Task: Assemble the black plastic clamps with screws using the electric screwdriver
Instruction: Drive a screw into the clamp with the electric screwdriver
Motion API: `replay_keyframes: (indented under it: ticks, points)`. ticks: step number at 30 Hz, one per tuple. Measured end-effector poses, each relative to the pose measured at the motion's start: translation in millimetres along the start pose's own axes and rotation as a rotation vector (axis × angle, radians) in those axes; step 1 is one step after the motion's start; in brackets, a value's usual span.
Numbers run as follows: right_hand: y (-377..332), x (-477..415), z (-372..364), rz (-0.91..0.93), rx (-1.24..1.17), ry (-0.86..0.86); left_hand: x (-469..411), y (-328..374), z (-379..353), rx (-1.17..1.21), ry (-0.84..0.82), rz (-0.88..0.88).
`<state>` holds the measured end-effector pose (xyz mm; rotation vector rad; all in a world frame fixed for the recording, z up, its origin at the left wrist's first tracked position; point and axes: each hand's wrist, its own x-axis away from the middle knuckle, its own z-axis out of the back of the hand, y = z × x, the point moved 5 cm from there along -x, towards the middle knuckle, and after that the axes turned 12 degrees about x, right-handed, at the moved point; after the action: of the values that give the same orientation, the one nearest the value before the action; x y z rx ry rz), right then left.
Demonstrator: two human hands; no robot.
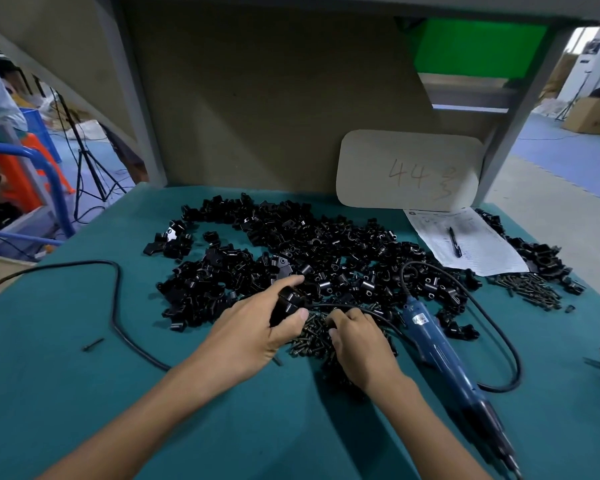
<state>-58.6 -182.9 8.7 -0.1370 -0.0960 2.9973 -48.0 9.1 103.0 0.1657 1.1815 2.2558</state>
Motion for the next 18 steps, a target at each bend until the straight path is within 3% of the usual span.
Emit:
replay_keyframes:
  ticks: [9,18]
  points:
    - [-4,-1,4,-0.03,-0.006,-0.047,0,7,1,-0.135,0.138,-0.02]
    - [-9,5,11,0.016,0.007,-0.043,10,21,3,0.003,0.212,-0.121]
